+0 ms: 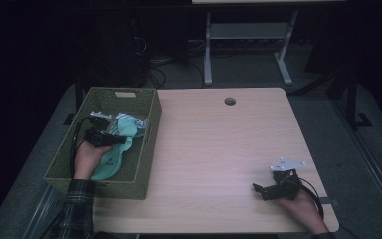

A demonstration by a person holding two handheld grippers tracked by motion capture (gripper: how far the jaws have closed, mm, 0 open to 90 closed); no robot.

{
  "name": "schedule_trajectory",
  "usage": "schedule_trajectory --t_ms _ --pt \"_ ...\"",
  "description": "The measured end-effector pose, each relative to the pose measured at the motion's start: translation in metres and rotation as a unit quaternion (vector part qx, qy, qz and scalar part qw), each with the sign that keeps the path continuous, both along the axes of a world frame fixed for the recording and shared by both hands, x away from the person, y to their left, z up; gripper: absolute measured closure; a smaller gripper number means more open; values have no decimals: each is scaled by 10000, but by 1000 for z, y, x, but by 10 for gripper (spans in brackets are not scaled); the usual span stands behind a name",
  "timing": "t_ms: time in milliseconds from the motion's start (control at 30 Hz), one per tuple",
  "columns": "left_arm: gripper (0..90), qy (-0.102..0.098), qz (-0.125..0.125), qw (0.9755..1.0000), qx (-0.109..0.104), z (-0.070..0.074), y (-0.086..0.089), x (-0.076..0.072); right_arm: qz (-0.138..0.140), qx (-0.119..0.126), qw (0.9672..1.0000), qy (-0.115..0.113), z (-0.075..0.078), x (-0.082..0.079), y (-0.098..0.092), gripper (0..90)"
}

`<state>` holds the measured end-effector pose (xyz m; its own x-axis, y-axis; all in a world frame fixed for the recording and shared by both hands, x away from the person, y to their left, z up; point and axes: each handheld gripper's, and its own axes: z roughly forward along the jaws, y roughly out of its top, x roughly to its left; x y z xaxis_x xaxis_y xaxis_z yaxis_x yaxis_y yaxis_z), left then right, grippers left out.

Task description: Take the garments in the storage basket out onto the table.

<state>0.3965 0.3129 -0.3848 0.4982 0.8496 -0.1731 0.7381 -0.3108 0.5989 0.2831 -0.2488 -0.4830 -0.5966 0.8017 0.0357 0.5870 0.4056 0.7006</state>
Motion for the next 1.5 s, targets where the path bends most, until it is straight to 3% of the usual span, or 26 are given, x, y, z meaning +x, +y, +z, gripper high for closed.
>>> schedule_trajectory --t_ms 333,500,667,833,933,1333,1433,1500 --pt "815 -384 -23 9989 -264 21 0 -8 0 1 10000 -1 0 0 0 7" --pt "816 -604 32 9972 -444 30 5 -13 0 0 10000 -1 0 0 0 6" --pt "817 -810 131 9938 -746 38 11 -18 0 0 10000 0 0 0 0 7" --pt "816 -959 148 9912 -903 44 16 -22 1 0 10000 -2 0 0 0 6" --pt "816 -1095 202 9884 -1036 49 19 -25 0 0 10000 0 0 0 0 6" --pt "815 -1537 184 9784 -1373 70 27 -36 1 0 10000 -2 0 0 0 6" --pt "815 -1602 174 9765 -1434 75 28 -38 1 1 10000 0 0 0 0 7" --pt "815 -1609 133 9766 -1424 78 27 -39 2 -1 10000 -2 0 0 0 6"
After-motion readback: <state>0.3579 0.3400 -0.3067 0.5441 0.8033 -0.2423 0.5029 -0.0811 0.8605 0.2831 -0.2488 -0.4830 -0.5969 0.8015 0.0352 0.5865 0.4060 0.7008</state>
